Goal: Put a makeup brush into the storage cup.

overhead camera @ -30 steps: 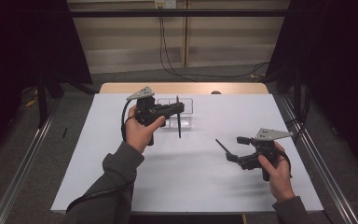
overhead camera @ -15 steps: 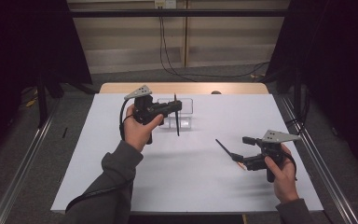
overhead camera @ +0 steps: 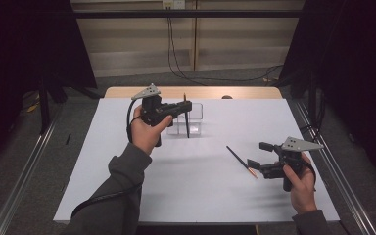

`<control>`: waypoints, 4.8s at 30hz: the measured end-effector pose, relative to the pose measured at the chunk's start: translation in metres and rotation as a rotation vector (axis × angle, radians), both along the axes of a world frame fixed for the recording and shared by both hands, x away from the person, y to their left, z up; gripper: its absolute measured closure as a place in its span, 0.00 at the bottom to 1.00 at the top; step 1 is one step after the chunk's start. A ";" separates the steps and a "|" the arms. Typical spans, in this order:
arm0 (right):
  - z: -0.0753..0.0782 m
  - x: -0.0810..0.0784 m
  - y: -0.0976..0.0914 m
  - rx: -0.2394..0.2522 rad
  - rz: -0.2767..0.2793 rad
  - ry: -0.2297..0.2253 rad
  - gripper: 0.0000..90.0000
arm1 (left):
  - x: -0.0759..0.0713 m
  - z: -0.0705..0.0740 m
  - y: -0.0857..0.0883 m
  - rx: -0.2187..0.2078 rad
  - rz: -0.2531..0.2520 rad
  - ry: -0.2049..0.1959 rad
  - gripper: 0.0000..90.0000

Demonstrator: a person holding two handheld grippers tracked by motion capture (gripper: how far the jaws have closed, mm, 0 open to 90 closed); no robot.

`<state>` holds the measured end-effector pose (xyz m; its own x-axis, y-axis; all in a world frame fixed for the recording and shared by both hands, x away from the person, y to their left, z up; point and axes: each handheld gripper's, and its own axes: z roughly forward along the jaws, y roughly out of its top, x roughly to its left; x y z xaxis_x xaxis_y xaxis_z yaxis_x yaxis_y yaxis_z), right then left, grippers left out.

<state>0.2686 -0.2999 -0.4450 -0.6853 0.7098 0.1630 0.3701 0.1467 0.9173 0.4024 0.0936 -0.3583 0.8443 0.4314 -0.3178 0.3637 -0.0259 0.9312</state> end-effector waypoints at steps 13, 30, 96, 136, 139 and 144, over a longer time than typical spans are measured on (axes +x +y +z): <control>0.001 -0.003 -0.005 0.012 -0.015 -0.008 0.12 | 0.011 0.004 -0.002 -0.006 0.026 -0.010 0.93; 0.001 -0.003 -0.005 0.013 -0.009 -0.012 0.12 | 0.030 0.009 -0.003 -0.027 0.080 -0.032 0.93; 0.002 -0.002 -0.006 0.023 0.004 -0.015 0.12 | 0.060 -0.026 -0.030 0.057 0.221 -0.092 0.93; 0.001 -0.001 -0.004 0.015 0.015 -0.014 0.12 | 0.055 -0.053 -0.043 0.094 0.223 -0.087 0.92; 0.001 -0.001 -0.004 0.014 0.017 -0.015 0.12 | 0.054 -0.055 -0.044 0.090 0.238 -0.079 0.92; 0.001 -0.001 -0.004 0.016 0.017 -0.012 0.12 | 0.055 -0.057 -0.042 0.107 0.232 -0.082 0.92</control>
